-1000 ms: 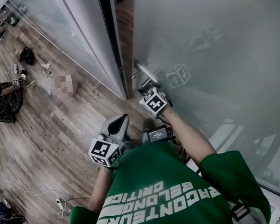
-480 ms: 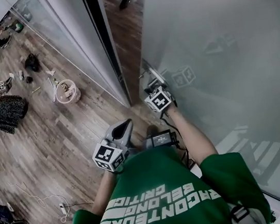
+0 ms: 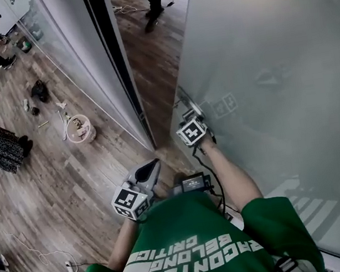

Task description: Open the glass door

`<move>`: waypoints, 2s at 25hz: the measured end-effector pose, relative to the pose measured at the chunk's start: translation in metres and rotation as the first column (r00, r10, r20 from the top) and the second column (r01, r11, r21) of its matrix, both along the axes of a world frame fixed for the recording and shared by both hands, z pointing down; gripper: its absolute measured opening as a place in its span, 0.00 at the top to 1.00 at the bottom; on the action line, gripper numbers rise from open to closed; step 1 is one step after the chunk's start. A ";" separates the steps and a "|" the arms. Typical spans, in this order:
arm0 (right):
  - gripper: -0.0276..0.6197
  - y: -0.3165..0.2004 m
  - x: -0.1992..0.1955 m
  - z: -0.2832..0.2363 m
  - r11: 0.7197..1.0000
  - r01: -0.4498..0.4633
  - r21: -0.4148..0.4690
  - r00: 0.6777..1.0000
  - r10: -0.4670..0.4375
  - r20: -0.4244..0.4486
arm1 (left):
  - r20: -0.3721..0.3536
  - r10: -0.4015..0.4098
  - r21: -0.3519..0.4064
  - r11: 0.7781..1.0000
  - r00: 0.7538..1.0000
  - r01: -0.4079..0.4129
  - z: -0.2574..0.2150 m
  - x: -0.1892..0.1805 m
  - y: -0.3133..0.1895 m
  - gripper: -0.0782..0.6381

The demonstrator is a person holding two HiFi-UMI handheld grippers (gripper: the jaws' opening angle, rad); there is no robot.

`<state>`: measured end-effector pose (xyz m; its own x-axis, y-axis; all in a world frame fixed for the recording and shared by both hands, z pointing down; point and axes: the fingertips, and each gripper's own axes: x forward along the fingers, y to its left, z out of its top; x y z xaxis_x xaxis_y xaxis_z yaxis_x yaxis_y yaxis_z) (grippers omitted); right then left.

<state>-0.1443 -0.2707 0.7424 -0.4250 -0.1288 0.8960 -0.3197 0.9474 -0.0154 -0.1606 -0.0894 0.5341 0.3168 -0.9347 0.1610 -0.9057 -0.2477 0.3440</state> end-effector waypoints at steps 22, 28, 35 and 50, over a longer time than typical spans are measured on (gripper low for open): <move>0.97 -0.114 0.043 -0.032 0.993 -0.102 0.053 0.994 0.105 -0.043 | 0.001 0.052 0.054 0.997 0.999 -0.052 -0.009 0.045 -0.073 0.87; 0.97 -0.143 0.063 -0.029 0.985 -0.159 0.061 0.984 0.163 -0.066 | 0.004 0.061 0.060 0.996 0.998 -0.061 -0.011 0.056 -0.088 0.87; 0.97 -0.173 0.076 -0.015 0.976 -0.211 0.058 0.975 0.214 -0.059 | 0.009 0.084 0.079 0.993 0.996 -0.085 -0.008 0.058 -0.099 0.87; 0.97 -0.229 0.130 -0.016 0.956 -0.287 0.061 0.953 0.292 -0.085 | 0.024 0.203 0.072 0.976 0.979 -0.205 -0.008 0.084 -0.150 0.87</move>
